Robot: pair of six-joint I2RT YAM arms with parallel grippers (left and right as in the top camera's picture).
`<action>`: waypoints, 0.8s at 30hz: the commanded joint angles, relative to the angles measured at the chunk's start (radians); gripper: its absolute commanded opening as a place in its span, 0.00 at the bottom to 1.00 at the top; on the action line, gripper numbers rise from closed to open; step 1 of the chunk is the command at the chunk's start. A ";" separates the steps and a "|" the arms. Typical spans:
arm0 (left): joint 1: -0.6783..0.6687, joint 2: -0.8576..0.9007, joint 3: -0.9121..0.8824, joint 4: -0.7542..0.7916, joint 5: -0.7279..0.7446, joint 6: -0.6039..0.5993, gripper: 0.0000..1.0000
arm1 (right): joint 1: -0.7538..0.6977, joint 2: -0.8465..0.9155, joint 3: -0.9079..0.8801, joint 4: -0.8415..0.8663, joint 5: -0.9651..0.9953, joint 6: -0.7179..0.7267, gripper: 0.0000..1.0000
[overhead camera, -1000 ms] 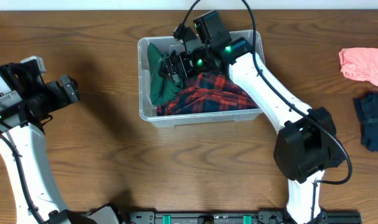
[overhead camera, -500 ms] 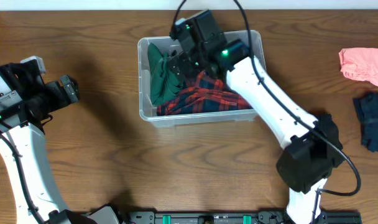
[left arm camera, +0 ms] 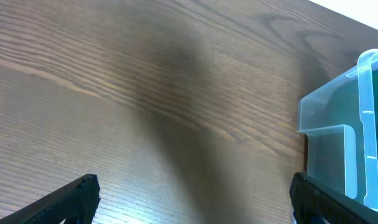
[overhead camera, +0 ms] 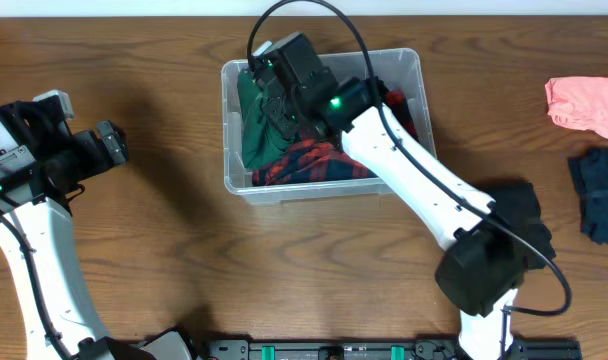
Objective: Pack container
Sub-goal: 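Press the green cloth into the bin's left corner with the right gripper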
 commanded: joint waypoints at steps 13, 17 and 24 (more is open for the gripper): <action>0.005 0.002 0.005 0.000 0.010 0.010 0.98 | 0.003 0.292 0.016 0.019 0.010 0.012 0.01; 0.005 0.002 0.005 0.000 0.010 0.010 0.98 | -0.001 0.306 0.016 0.015 0.011 0.012 0.01; 0.005 0.002 0.005 0.000 0.010 0.010 0.98 | -0.005 0.197 0.029 0.016 0.026 0.013 0.01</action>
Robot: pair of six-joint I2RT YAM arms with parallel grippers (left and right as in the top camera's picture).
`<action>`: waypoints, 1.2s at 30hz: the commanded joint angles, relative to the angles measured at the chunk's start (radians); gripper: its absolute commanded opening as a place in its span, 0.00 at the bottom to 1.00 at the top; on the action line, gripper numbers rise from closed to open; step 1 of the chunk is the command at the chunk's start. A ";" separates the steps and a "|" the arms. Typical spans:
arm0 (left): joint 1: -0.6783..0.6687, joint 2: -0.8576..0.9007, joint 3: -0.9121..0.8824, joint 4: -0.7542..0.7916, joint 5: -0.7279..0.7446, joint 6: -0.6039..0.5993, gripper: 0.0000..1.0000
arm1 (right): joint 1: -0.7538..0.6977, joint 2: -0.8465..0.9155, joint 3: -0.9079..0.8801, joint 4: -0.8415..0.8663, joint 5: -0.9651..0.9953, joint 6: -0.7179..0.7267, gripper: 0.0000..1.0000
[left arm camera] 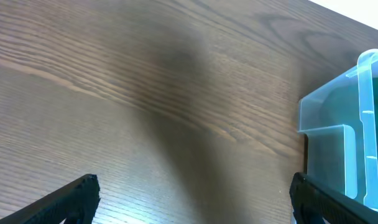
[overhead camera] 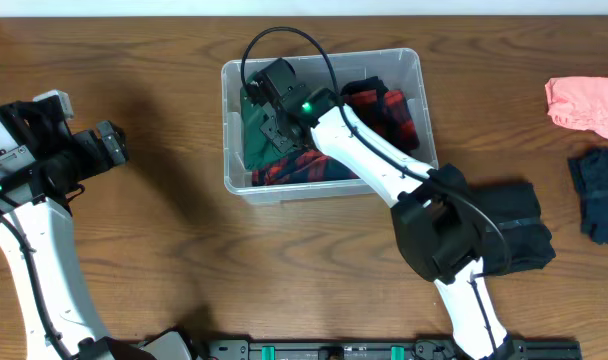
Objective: Pack container
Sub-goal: 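Press the green cloth into the bin's left corner with the right gripper, then move the right gripper to the pink garment at the table's right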
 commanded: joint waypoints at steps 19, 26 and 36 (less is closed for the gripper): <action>0.005 0.002 0.005 0.000 0.010 0.010 0.98 | -0.206 -0.414 0.002 -0.100 0.025 0.110 0.99; 0.005 0.002 0.005 0.000 0.010 0.010 0.98 | -0.567 -0.421 0.002 -0.212 -0.036 0.289 0.99; 0.005 0.002 0.005 0.000 0.010 0.010 0.98 | -1.018 -0.394 -0.029 -0.256 -0.069 0.460 0.99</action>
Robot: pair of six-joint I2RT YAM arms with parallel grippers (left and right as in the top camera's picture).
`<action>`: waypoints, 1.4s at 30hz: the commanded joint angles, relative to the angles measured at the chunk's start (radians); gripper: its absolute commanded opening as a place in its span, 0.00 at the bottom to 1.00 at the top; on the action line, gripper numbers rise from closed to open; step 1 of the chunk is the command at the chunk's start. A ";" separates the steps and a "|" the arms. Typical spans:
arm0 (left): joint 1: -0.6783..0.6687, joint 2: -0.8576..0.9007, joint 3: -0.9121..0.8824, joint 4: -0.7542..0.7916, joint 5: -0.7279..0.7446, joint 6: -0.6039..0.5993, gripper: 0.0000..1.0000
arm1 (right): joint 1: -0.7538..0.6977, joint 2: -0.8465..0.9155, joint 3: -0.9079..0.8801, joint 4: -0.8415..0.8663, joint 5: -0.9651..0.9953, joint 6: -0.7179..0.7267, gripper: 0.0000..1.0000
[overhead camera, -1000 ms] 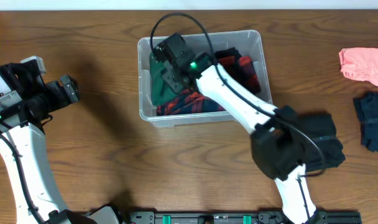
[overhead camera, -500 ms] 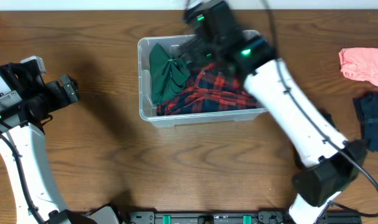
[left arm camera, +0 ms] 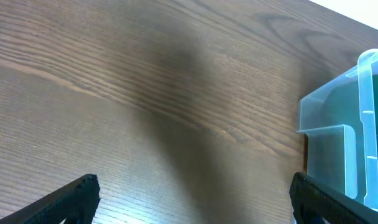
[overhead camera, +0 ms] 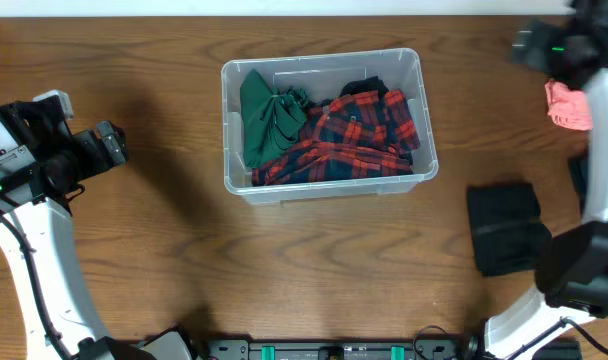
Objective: Pack container
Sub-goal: 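Move the right gripper to the pink garment at the table's right, then grasp the pink garment with the right gripper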
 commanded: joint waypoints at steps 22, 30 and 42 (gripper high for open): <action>0.005 0.002 0.005 0.000 0.010 0.010 0.98 | -0.326 0.290 -0.103 0.233 -0.064 0.057 0.99; 0.005 0.002 0.005 0.000 0.010 0.010 0.98 | -0.327 0.376 -0.103 0.324 -0.095 0.000 0.98; 0.005 0.002 0.005 0.000 0.010 0.010 0.98 | -0.341 0.468 -0.103 0.371 -0.101 0.004 0.95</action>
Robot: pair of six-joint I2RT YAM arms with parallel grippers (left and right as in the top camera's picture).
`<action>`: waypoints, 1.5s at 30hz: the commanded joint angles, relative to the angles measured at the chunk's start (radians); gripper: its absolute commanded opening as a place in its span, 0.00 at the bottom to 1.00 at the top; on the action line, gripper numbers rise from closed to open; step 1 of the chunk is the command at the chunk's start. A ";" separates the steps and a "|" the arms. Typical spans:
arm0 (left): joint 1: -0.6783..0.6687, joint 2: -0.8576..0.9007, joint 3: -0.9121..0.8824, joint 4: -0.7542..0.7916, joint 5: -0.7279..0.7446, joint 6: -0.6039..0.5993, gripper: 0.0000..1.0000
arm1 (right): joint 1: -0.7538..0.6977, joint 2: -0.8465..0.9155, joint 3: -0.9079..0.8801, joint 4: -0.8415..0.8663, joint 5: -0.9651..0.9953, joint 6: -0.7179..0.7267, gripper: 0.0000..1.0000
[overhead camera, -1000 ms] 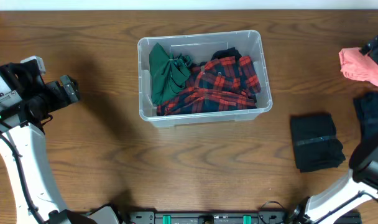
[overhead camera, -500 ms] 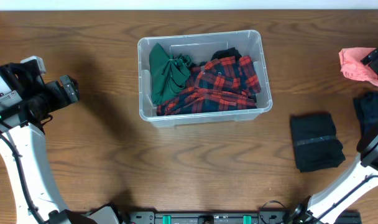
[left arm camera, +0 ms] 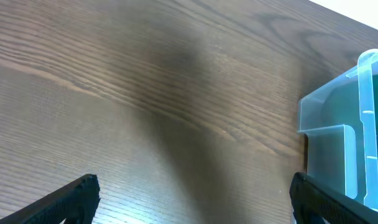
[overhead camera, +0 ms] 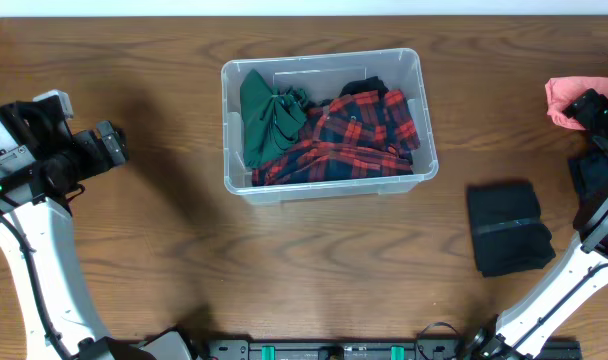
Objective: Pack container
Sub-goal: 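Grasp the pink garment with the right gripper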
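Observation:
The clear plastic container (overhead camera: 230, 130) stands at the table's middle back, holding a green cloth (overhead camera: 267, 118) and a red plaid shirt (overhead camera: 354, 138). Its corner (left arm camera: 357, 124) shows at the right of the left wrist view. A pink cloth (overhead camera: 564, 100) lies at the far right. My right gripper (overhead camera: 592, 108) is on its right part; its jaws are too small to read. Far to the left of the container, my left gripper (left arm camera: 193, 183) hangs open over bare wood with nothing between its fingers.
A folded black cloth (overhead camera: 508, 240) lies right of the container near the front. A dark blue cloth (overhead camera: 587, 180) sits at the right edge below the pink one, partly behind the right arm. Bare wood lies between the left arm (overhead camera: 44, 200) and the container.
My right gripper was at the back right corner, just beyond the pink cloth; now it sits lower, on the pink cloth at the right edge. The left arm has not moved.
My right gripper was down in the container over the green cloth, and stayed in its left part a moment later. Then it was out at the far right back, the clothes left in the container. Now it is at the pink cloth. The left gripper stayed open throughout.

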 commanded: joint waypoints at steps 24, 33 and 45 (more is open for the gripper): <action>0.005 0.002 0.005 0.000 0.010 0.010 0.98 | -0.018 0.035 -0.001 0.087 -0.013 -0.058 0.06; 0.005 0.002 0.005 0.000 0.010 0.010 0.98 | -0.019 0.035 -0.001 0.060 -0.011 -0.049 0.81; 0.005 0.002 0.005 0.000 0.010 0.010 0.98 | -0.019 0.071 -0.002 0.118 -0.002 -0.049 0.73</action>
